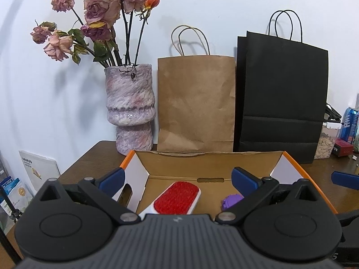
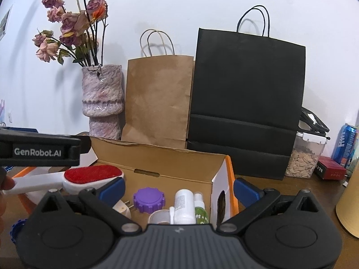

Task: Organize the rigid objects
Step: 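Withdraw both grippers from the box back over the table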

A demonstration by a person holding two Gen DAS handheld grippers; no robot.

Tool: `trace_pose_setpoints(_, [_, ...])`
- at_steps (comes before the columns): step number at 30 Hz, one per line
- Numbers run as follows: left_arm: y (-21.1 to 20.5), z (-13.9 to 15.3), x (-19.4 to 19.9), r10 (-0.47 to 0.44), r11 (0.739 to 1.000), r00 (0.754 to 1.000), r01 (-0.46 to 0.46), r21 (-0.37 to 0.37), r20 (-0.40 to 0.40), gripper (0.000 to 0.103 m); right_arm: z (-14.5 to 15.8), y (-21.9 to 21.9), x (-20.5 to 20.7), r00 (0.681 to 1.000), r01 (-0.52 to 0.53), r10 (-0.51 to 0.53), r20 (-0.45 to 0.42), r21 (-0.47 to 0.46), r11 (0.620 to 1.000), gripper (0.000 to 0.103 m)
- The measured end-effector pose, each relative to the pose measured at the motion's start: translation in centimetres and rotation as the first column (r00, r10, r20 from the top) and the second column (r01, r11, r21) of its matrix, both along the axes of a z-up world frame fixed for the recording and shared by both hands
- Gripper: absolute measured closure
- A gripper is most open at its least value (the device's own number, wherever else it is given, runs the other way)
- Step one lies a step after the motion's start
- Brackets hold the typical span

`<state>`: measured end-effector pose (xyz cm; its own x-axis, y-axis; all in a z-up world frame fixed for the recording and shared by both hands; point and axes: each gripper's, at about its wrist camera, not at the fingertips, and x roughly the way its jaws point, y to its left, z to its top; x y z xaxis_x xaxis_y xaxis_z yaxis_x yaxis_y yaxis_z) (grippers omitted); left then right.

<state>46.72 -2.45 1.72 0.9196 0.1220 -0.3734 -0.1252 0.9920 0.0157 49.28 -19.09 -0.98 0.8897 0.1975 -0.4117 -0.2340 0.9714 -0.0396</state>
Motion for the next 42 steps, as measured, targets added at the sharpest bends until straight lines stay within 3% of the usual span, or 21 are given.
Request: trace_pose_setpoints(42, [1.9, -0.7, -14.1, -0.059, 0.998, 0.998, 0.059, -0.011, -0.008, 0.0, -0.4, -1.2, -14.5, 0.999, 0.027, -0.027, -0.038, 0.008, 1.0, 0.0])
